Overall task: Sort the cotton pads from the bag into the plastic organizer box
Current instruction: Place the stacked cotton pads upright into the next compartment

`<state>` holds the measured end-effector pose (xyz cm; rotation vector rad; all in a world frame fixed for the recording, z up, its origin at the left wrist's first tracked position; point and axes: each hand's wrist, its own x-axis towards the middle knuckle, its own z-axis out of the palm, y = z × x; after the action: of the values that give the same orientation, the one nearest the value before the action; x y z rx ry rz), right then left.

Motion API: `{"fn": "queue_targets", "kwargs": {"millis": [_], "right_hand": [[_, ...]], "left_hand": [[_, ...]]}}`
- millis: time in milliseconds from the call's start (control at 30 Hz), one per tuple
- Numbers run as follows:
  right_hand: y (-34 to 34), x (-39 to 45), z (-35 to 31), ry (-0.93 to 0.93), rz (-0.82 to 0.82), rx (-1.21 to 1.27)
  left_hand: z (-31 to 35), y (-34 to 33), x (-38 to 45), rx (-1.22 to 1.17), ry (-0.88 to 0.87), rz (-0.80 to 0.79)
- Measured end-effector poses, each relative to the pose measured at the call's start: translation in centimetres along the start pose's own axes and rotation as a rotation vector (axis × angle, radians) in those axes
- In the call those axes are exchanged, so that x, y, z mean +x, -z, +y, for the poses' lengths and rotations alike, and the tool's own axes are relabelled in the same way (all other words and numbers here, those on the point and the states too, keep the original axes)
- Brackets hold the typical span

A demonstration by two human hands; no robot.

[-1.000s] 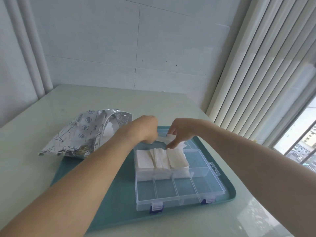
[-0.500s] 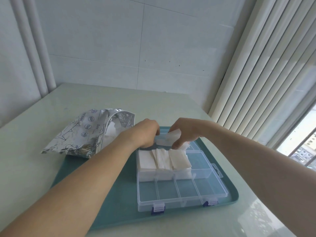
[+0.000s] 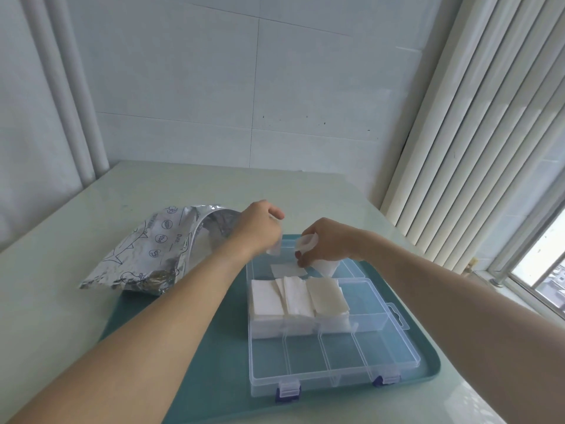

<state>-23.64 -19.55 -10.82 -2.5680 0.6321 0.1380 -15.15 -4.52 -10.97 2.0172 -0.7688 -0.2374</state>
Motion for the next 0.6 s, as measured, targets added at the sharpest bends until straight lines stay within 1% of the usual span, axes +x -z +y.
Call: {"fn": "queue_targets", "kwargs": {"millis": [100, 133, 200, 267, 367, 500, 600], "right_hand": [[-0.3, 0.2, -0.1, 0.013, 0.003, 0.074], [-0.3, 0.3, -0.3, 0.019, -0.001, 0.09], [-0.3, 0.3, -0.5, 0.044, -0.024, 0.087], [-0.1, 0.2, -1.0, 0.063, -0.074, 0.005], [0.1, 0.0, -1.5, 0.067, -0.113, -0.14], [0.4, -0.2, -1.2, 0.045, -0.199, -0.153], [0.7, -0.4, -1.2, 0.072, -0.18, -0.203]], "left_hand": [[0.1, 0.1, 0.3, -0.374, 0.252, -0.033], [0.1, 0.2, 0.4, -0.462, 0.312, -0.055], [-0.1, 0.3, 0.6, -0.546, 0.364, -0.09], [-0.5, 0.1, 0.7, -0.547, 0.343, -0.111], [-0.9, 0.2, 0.6, -0.461, 0.254, -0.111], [-1.4, 0.5, 0.3, -0.414, 0.177, -0.11], [-1.4, 0.5, 0.3, -0.368, 0.141, -0.104]]}}
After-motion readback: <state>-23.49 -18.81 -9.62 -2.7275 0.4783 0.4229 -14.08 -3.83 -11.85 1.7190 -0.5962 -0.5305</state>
